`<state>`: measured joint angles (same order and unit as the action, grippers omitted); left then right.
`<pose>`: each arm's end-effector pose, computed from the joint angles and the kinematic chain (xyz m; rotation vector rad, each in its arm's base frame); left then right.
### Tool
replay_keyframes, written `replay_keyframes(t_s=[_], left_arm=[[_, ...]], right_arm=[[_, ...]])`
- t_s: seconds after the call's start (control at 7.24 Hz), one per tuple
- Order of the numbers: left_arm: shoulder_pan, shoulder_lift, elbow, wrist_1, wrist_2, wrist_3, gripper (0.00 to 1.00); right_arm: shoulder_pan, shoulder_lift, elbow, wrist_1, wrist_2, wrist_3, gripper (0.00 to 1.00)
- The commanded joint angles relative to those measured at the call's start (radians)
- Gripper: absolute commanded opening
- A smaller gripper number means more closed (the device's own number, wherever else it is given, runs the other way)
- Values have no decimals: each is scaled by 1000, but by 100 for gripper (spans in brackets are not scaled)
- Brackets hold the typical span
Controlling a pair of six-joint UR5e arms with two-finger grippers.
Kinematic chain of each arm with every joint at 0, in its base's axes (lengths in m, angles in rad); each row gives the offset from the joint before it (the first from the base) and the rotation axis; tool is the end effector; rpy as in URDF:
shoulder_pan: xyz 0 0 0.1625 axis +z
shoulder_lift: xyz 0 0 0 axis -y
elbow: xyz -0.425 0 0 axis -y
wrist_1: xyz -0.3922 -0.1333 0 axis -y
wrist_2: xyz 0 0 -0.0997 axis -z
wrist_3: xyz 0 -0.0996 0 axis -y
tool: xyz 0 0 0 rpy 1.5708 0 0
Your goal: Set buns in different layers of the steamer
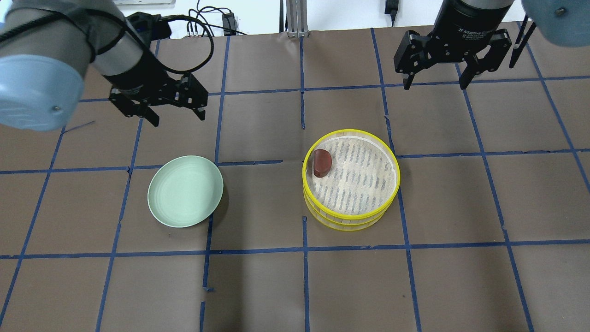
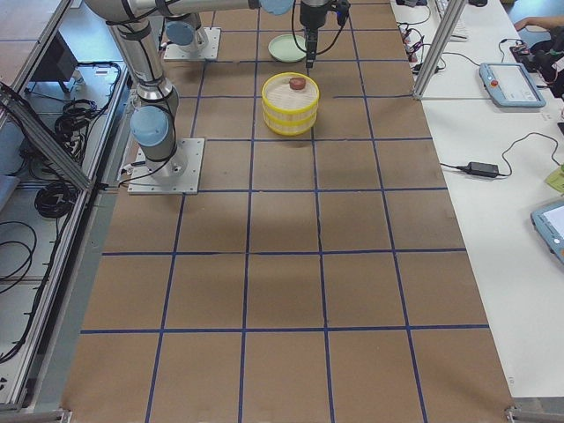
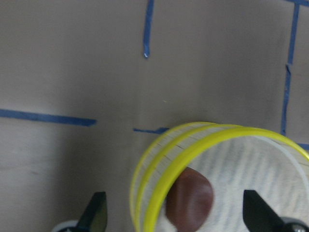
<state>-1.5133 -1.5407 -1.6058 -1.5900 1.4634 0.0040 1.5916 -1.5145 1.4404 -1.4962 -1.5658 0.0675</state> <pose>-0.1163 -0.4842 0.4840 0.0831 -3.0322 -0.0315 0.1445 -0.5118 0.5162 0.0732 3.1358 0.0011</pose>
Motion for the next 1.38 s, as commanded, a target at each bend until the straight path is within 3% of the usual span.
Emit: replay_keyframes(t_s=[0.0, 0.41, 0.55, 1.24], left_arm=[[25, 22, 26, -111, 5, -10, 100], [22, 40, 29, -119, 6, -7, 100], [21, 45, 21, -120, 81, 2, 100], [2, 43, 9, -113, 78, -12, 100]], right_arm=[[1, 0, 0, 1, 0, 0, 100], [4, -1, 0, 1, 0, 3, 100], [5, 0, 0, 1, 0, 5, 100], [7, 0, 0, -1, 0, 6, 100]])
